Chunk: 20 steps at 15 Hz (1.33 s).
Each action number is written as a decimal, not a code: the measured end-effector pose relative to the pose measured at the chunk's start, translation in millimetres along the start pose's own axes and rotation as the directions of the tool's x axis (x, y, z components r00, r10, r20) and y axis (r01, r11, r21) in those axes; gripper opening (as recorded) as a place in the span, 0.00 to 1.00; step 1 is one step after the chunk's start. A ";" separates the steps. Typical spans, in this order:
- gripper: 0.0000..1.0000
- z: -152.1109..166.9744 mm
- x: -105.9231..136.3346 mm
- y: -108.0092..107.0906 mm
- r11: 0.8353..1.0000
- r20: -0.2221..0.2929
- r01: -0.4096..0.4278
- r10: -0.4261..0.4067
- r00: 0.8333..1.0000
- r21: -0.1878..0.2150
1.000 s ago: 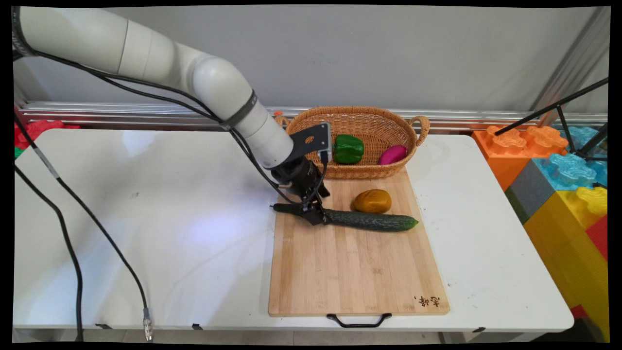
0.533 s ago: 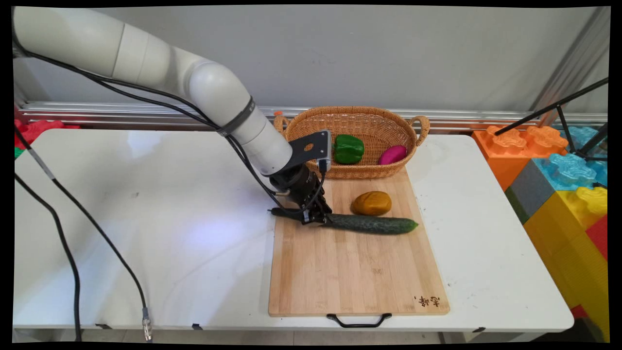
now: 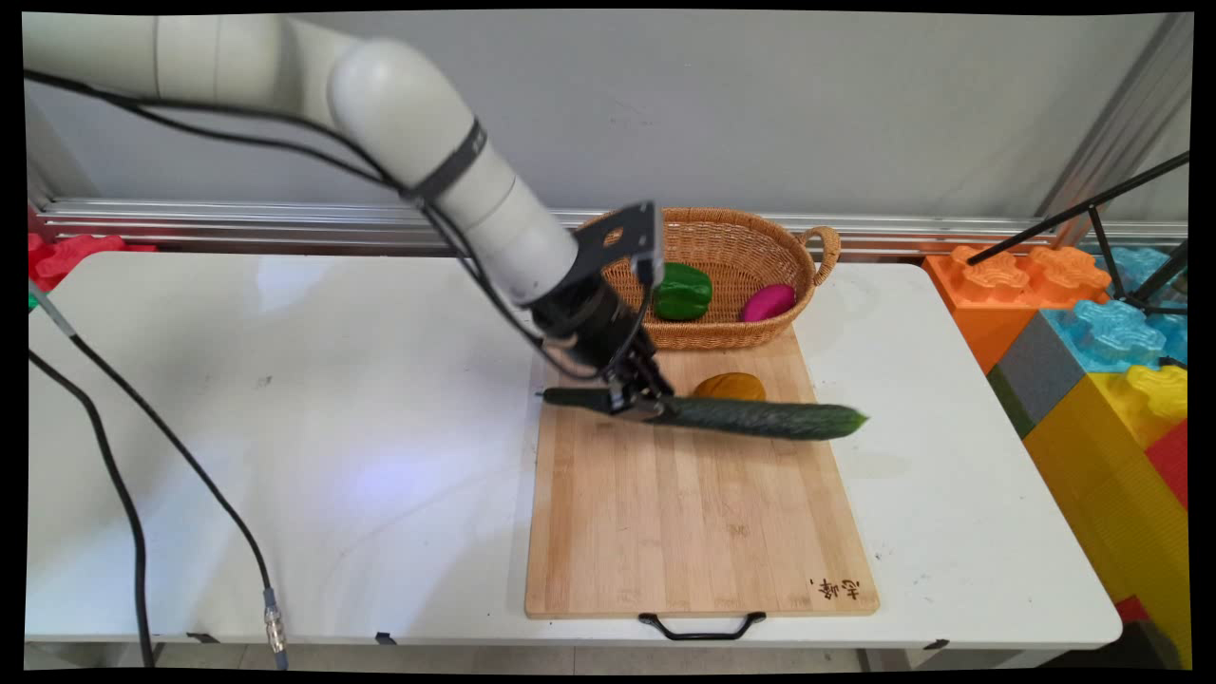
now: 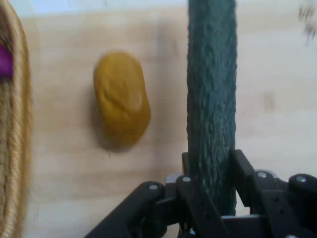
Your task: Place the picked object in the vegetable basket
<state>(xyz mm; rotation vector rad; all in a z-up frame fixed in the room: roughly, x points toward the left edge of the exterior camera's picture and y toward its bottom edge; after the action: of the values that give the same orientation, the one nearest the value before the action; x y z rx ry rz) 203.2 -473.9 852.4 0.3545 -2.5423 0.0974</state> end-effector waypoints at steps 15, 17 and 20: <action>0.00 -24.2 28.9 -158.7 0.901 -0.190 0.269 -0.214 0.958 0.340; 0.00 -11.8 20.0 -176.0 0.884 -0.186 0.290 -0.236 0.954 0.366; 0.00 13.1 6.9 -197.5 0.863 -0.183 0.320 -0.268 0.946 0.390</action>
<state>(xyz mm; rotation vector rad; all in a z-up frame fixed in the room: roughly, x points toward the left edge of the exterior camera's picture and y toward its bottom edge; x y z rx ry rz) 244.5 -667.4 844.0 0.8730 -2.2990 0.5331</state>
